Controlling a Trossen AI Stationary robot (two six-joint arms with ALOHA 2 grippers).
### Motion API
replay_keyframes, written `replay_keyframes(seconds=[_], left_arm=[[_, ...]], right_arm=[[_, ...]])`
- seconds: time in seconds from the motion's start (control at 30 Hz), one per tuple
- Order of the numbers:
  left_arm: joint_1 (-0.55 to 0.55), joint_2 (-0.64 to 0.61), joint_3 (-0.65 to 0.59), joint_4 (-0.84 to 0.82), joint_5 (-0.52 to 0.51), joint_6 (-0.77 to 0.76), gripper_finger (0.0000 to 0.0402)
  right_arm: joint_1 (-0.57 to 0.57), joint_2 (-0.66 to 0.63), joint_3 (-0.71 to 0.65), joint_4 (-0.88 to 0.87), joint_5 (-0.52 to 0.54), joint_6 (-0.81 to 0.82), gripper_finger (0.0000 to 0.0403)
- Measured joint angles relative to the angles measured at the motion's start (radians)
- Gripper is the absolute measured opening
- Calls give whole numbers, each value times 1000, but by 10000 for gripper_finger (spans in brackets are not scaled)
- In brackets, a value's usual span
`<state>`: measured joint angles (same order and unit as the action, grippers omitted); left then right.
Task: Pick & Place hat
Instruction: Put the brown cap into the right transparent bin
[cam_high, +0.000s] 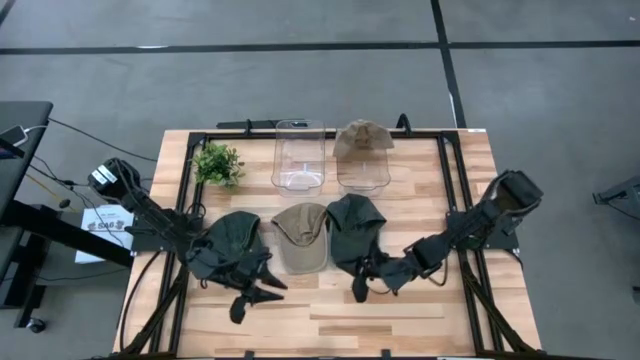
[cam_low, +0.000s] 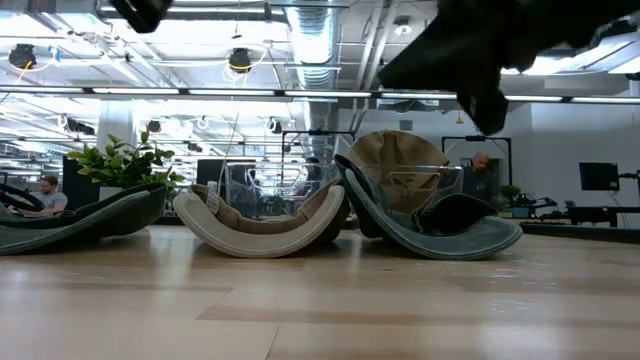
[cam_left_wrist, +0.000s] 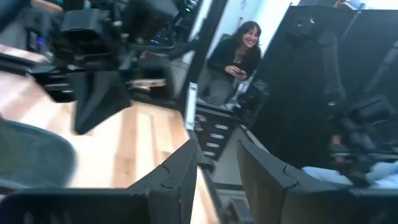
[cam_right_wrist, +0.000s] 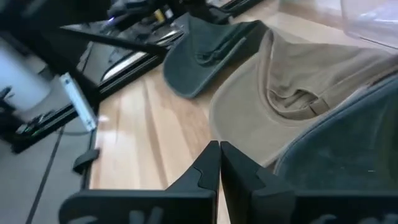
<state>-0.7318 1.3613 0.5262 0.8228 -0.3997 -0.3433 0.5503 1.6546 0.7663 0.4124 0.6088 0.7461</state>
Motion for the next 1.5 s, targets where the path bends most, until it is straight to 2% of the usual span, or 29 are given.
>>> replay_keyframes(seconds=[0.13,0.37,0.57,0.73,0.83,0.97,1.17,1.27,1.5], left_arm=[[-57,6,0,-8,-9,-34,113],[-116,97,0,-14,-172,-107,113],[-111,223,0,9,-156,-119,113],[-111,295,0,-3,-144,140,113],[-111,304,0,-68,-170,308,113],[-111,302,0,-165,-287,483,113],[-94,301,0,-187,-485,686,113],[-73,301,1,-220,-517,757,113],[-54,301,1,-272,-508,751,113]], right_arm=[[9,125,29,90,64,6,1],[26,261,93,135,193,-10,1],[30,249,110,132,151,-47,1],[65,205,110,134,124,-88,0],[96,180,110,134,125,-127,1],[128,148,110,134,125,-180,1],[163,125,110,134,132,-231,1],[170,125,110,133,132,-232,0],[170,125,110,130,131,-232,0]])
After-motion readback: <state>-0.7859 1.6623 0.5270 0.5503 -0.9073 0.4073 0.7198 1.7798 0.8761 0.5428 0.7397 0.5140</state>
